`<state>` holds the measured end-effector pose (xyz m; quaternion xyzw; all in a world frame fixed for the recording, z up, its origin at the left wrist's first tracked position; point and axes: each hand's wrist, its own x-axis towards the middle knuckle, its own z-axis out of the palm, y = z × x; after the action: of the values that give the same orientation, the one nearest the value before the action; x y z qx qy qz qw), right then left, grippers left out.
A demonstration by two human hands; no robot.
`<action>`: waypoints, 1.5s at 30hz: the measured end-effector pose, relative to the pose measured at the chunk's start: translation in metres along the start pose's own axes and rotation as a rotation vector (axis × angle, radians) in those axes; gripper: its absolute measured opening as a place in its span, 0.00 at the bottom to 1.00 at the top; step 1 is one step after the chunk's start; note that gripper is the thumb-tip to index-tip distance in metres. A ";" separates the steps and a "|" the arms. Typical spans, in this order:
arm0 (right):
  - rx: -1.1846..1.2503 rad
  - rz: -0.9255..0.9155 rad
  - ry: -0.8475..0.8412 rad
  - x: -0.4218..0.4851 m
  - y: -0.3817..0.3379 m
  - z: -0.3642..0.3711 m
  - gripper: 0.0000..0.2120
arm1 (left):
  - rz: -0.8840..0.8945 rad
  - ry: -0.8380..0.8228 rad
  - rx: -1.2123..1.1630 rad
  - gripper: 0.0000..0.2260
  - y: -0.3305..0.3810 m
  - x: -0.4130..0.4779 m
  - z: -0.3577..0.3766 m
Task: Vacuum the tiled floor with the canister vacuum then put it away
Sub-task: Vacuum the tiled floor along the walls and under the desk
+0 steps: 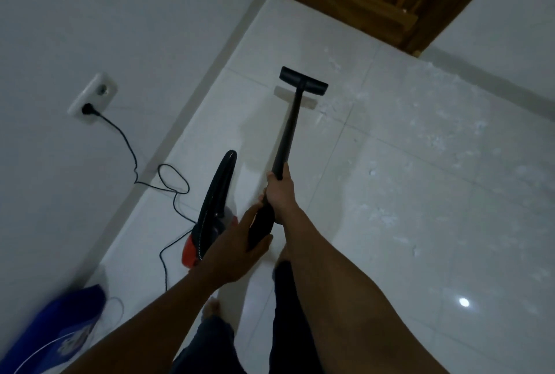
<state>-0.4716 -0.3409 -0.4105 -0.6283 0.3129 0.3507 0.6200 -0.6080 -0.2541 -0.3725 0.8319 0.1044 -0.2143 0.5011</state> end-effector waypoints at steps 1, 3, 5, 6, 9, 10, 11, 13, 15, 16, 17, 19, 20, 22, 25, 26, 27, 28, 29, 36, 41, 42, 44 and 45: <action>-0.001 0.013 0.000 -0.006 0.010 0.002 0.28 | 0.002 -0.005 -0.005 0.31 -0.005 -0.010 0.001; -0.008 0.025 0.021 -0.029 0.043 0.018 0.28 | 0.021 -0.036 0.004 0.28 -0.025 -0.045 -0.006; -0.024 0.027 0.030 -0.049 0.071 0.030 0.27 | 0.025 -0.066 -0.018 0.26 -0.043 -0.073 -0.011; -0.041 0.029 0.035 -0.059 0.088 0.035 0.27 | 0.031 -0.079 -0.036 0.26 -0.050 -0.088 -0.013; -0.054 0.034 0.055 -0.090 0.133 0.046 0.25 | 0.036 -0.129 -0.072 0.23 -0.072 -0.134 -0.016; -0.061 0.040 0.063 -0.101 0.146 0.048 0.23 | 0.041 -0.144 -0.075 0.22 -0.078 -0.148 -0.016; -0.066 0.048 0.065 -0.113 0.155 0.050 0.22 | 0.056 -0.158 -0.069 0.23 -0.083 -0.160 -0.017; -0.055 0.083 0.081 -0.135 0.176 0.050 0.19 | 0.082 -0.192 -0.056 0.24 -0.089 -0.187 -0.017; -0.062 0.121 0.101 -0.156 0.193 0.049 0.18 | 0.065 -0.224 -0.060 0.20 -0.092 -0.210 -0.016; -0.067 0.141 0.107 -0.164 0.201 0.048 0.18 | 0.054 -0.234 -0.051 0.19 -0.091 -0.219 -0.015; -0.078 0.154 0.105 -0.172 0.205 0.048 0.17 | 0.047 -0.242 -0.038 0.19 -0.091 -0.227 -0.015; -0.082 0.176 0.103 -0.187 0.213 0.047 0.16 | 0.049 -0.256 -0.010 0.19 -0.090 -0.241 -0.015; -0.083 0.189 0.103 -0.193 0.218 0.046 0.16 | 0.056 -0.258 0.004 0.20 -0.091 -0.248 -0.013; -0.078 0.214 0.106 -0.203 0.227 0.045 0.17 | 0.074 -0.251 0.031 0.21 -0.092 -0.259 -0.010; -0.067 0.238 0.087 -0.211 0.245 0.044 0.19 | 0.084 -0.239 0.042 0.22 -0.097 -0.277 -0.004; -0.063 0.242 0.076 -0.215 0.250 0.044 0.18 | 0.087 -0.239 0.038 0.22 -0.099 -0.283 -0.002; -0.055 0.244 0.060 -0.218 0.255 0.044 0.18 | 0.090 -0.241 0.035 0.22 -0.102 -0.289 -0.001; -0.048 0.245 0.047 -0.221 0.260 0.044 0.17 | 0.090 -0.243 0.035 0.21 -0.103 -0.292 0.001; -0.045 0.246 0.033 -0.224 0.264 0.043 0.17 | 0.089 -0.242 0.036 0.21 -0.104 -0.297 0.002; -0.022 0.279 0.001 -0.237 0.277 0.039 0.09 | 0.078 -0.238 0.063 0.22 -0.104 -0.309 0.008; -0.001 0.270 0.026 -0.225 0.287 0.032 0.13 | 0.057 -0.275 0.084 0.25 -0.106 -0.309 0.017; 0.006 0.266 0.025 -0.221 0.288 0.030 0.14 | 0.057 -0.283 0.087 0.25 -0.107 -0.306 0.019; 0.023 0.257 0.028 -0.214 0.290 0.028 0.15 | 0.063 -0.295 0.106 0.24 -0.107 -0.300 0.022; 0.032 0.256 0.031 -0.210 0.288 0.026 0.14 | 0.056 -0.301 0.123 0.24 -0.104 -0.296 0.022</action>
<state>-0.8291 -0.3336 -0.3973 -0.5786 0.4057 0.4120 0.5752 -0.9164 -0.2122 -0.3269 0.8222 -0.0087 -0.3285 0.4648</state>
